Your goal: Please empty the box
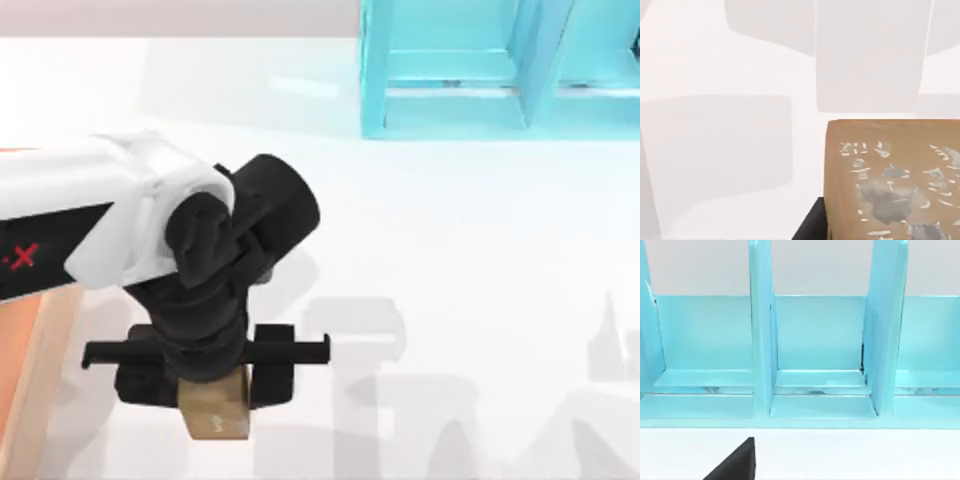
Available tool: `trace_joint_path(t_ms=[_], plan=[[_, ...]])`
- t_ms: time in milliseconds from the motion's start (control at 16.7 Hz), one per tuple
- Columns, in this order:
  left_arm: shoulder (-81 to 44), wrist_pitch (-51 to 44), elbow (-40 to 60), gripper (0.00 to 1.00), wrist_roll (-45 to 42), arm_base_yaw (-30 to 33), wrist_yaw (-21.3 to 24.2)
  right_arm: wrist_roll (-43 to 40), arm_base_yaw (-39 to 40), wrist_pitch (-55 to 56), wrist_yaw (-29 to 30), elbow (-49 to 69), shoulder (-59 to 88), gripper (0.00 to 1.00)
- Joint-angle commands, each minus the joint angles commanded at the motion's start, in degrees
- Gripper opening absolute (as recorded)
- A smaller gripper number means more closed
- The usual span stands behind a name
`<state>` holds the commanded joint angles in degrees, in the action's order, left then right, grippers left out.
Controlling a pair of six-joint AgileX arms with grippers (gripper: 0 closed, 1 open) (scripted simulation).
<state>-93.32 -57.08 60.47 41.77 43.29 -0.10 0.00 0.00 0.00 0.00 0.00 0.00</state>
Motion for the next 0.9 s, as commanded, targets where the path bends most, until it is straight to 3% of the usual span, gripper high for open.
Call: trace_joint_path(t_ms=[540, 840, 900], plan=[[-3.7, 9.9, -5.8, 0.0, -0.2, -0.2, 0.0, 0.0, 0.0, 0.0, 0.0, 0.0, 0.0, 1.0], [-4.2, 10.8, -6.5, 0.0, -0.2, -0.1, 0.0, 0.0, 0.0, 0.0, 0.0, 0.0, 0.0, 1.0], [-4.2, 10.8, -6.5, 0.08, -0.2, -0.1, 0.0, 0.0, 0.0, 0.0, 0.0, 0.0, 0.0, 1.0]])
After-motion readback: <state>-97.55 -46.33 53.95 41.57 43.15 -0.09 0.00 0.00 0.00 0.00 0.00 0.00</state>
